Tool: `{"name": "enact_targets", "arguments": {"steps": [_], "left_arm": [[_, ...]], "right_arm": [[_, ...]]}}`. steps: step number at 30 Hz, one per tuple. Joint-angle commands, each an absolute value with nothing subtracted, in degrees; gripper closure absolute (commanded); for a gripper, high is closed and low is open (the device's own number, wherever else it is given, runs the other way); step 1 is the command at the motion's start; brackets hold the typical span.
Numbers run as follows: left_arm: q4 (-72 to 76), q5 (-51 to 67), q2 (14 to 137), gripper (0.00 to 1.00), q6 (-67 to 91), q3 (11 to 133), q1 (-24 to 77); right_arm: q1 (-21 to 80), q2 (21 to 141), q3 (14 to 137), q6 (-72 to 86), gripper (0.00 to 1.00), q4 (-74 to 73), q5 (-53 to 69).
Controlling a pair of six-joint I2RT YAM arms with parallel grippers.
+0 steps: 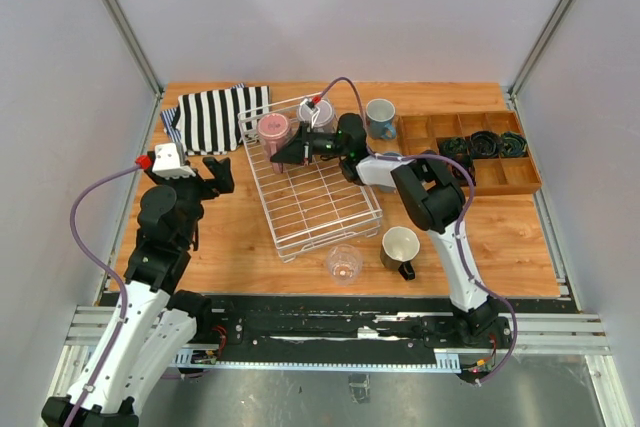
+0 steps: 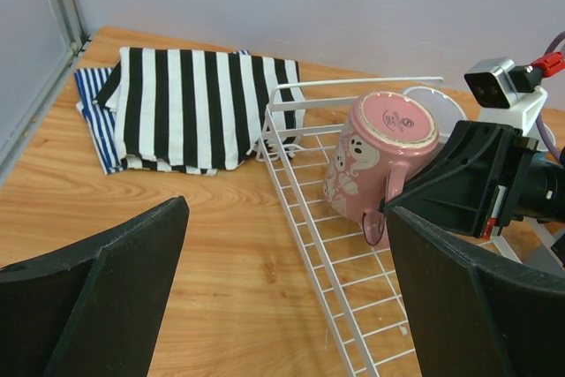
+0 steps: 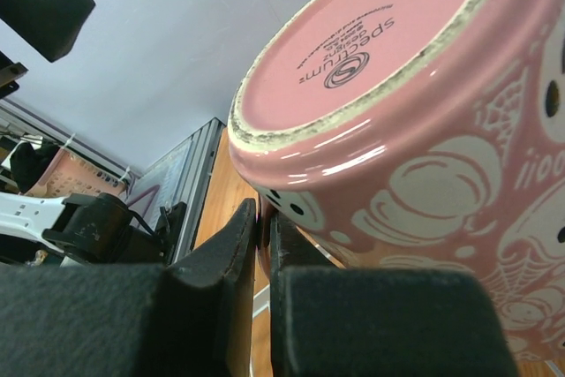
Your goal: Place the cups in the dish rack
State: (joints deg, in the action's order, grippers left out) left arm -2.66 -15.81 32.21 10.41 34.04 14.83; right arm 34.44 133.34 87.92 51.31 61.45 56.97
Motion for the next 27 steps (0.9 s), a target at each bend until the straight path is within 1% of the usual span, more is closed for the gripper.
{"name": "enact_targets", "arguments": {"steps": [1,13,16,18,20,23,24,27], "left_arm": [[-0.5,-15.6,32.5,0.00,10.3,34.3,15.1],[-1.6,-15.9,31.6,0.00,9.5,34.3,15.1],[-1.9,-16.0,31.3,0.00,9.7,34.2,15.1],[-2.2,-16.0,31.0,0.00,9.9,34.0,15.1],[-2.4,-16.1,30.6,0.00,10.0,33.9,15.1],[-2.8,-16.1,30.3,0.00,10.0,33.9,15.1],[-2.9,-16.2,30.2,0.00,10.1,33.9,15.1],[-3.4,-15.9,30.3,0.00,10.4,34.0,15.1]], "right_arm": [[34.3,133.1,90.6,48.6,0.99,67.5,57.5],[34.4,135.7,90.4,49.0,0.98,66.7,55.8],[34.4,135.6,89.9,48.5,0.89,65.7,55.4],[34.4,135.4,89.4,47.7,0.86,64.8,55.3],[34.4,135.4,88.8,47.3,0.80,64.1,55.0],[34.4,134.5,87.1,46.4,0.61,62.7,54.1],[34.4,134.1,86.7,46.1,0.56,62.3,53.9],[34.4,133.1,85.2,45.6,0.46,61.3,53.2]]}}
